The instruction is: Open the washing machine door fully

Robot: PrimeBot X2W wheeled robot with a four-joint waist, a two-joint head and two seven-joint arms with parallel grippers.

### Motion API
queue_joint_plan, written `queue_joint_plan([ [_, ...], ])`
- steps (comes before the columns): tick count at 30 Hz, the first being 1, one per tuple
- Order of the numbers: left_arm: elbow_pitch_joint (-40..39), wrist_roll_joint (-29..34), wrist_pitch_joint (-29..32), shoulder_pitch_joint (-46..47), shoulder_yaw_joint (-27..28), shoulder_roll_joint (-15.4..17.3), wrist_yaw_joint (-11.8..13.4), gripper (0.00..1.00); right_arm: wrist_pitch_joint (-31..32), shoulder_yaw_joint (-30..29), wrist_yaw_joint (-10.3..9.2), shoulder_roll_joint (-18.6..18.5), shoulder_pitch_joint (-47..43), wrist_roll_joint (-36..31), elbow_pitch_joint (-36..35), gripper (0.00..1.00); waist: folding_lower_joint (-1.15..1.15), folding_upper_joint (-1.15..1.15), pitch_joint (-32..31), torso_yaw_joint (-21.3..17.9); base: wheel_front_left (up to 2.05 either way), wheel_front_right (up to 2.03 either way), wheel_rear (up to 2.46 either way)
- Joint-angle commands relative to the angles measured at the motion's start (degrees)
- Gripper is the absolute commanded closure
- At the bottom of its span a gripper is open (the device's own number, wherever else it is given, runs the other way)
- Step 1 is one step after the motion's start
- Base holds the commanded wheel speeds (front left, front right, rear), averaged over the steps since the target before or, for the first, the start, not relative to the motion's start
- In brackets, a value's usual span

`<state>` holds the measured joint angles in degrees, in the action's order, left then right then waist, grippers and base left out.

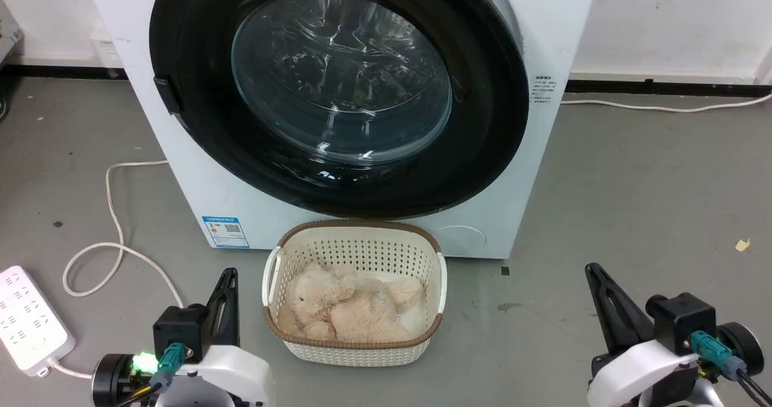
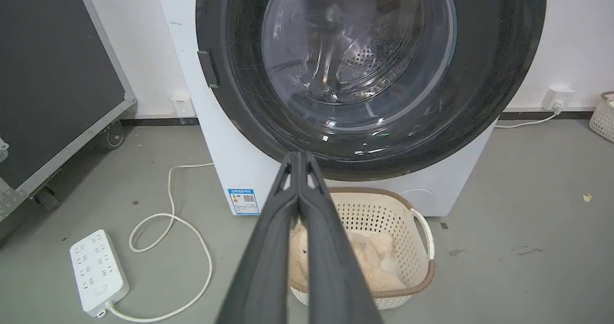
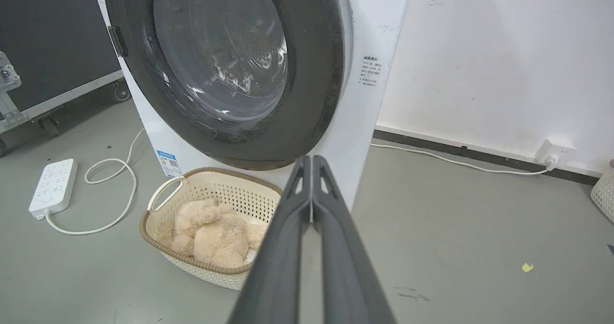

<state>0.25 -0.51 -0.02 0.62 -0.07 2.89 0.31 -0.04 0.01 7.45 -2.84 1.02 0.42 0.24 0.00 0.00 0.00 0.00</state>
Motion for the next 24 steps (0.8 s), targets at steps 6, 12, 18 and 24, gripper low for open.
queue_joint_plan([
  [6, -0.2, 0.5, 0.0, -0.6, 0.1, 0.0, -0.3, 1.00, 0.0, 0.0, 0.03, 0.0, -1.0, -0.4, -0.2, 1.00, 0.00, 0.00, 0.0, 0.0, 0.00, 0.00, 0.00],
  [12, -0.2, 0.5, 0.0, -0.6, 0.1, 0.0, -0.3, 1.00, 0.0, 0.0, 0.03, 0.0, -1.0, -0.4, -0.2, 1.00, 0.00, 0.00, 0.0, 0.0, 0.00, 0.00, 0.00],
  [18, -0.2, 0.5, 0.0, -0.6, 0.1, 0.0, -0.3, 1.00, 0.0, 0.0, 0.03, 0.0, -1.0, -0.4, -0.2, 1.00, 0.00, 0.00, 0.0, 0.0, 0.00, 0.00, 0.00],
  [24, -0.2, 0.5, 0.0, -0.6, 0.1, 0.0, -0.3, 1.00, 0.0, 0.0, 0.03, 0.0, -1.0, -0.4, -0.2, 1.00, 0.00, 0.00, 0.0, 0.0, 0.00, 0.00, 0.00],
])
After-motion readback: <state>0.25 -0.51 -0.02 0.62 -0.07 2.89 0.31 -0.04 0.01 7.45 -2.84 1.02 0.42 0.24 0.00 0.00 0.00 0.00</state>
